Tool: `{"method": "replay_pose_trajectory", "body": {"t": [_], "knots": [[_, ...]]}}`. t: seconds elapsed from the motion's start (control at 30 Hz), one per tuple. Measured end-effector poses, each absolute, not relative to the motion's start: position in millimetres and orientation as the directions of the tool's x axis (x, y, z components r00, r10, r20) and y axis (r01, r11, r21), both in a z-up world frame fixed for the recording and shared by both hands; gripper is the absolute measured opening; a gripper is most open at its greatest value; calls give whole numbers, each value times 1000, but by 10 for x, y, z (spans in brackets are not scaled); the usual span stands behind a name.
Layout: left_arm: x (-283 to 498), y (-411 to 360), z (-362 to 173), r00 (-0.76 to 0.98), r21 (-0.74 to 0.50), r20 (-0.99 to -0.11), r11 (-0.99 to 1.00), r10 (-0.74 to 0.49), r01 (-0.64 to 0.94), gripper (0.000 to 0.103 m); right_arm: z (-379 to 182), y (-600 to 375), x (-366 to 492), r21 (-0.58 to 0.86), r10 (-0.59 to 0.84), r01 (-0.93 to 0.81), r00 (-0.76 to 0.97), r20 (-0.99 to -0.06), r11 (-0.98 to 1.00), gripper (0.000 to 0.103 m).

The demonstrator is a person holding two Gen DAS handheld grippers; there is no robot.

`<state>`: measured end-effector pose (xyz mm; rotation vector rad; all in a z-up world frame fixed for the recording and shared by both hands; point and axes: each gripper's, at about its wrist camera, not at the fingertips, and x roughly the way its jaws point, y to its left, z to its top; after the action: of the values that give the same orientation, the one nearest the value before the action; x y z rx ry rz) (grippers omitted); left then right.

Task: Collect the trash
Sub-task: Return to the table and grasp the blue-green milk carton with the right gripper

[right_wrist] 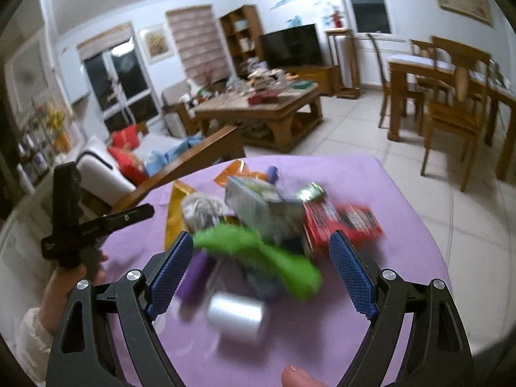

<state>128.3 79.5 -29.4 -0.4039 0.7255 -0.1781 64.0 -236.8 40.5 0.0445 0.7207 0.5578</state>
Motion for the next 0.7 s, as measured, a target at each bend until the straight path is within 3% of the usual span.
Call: {"method": "replay_pose_trajectory", "body": {"t": [0.1,0.33,0.4,0.43,0.57,0.63,0.7], "knots": [[1531,995,-393,712,-483,-626,875,-319,-33,97,364,-2138,1085,191,486,-488,599,-637,852,85],[1895,967,-460,675,-471,-653,882,-343,-8,96,2,-1742,1613,163,466,-552,469,-751,818,85],[1926,932,-516,666,-469,-661,883,-346,-6,95,-88,-1701,1605,141,453,-565,461,-763,813,71],[1956,909,-546,656,-471,-668,882,-352,-7,94,-123,-1714,1586,147,459,-571,452,-765,807,70],[1890,869,-604,658,-424,-681,906,-320,1,71,-214,-1825,1439,203,511,-588,421,-749,783,50],[1872,877,-626,660,-412,-684,911,-310,0,55,-213,-1842,1365,201,511,-580,441,-738,790,50],[1861,916,-650,659,-431,-678,902,-325,2,48,-189,-1869,1277,242,547,-577,442,-710,780,49]]}}
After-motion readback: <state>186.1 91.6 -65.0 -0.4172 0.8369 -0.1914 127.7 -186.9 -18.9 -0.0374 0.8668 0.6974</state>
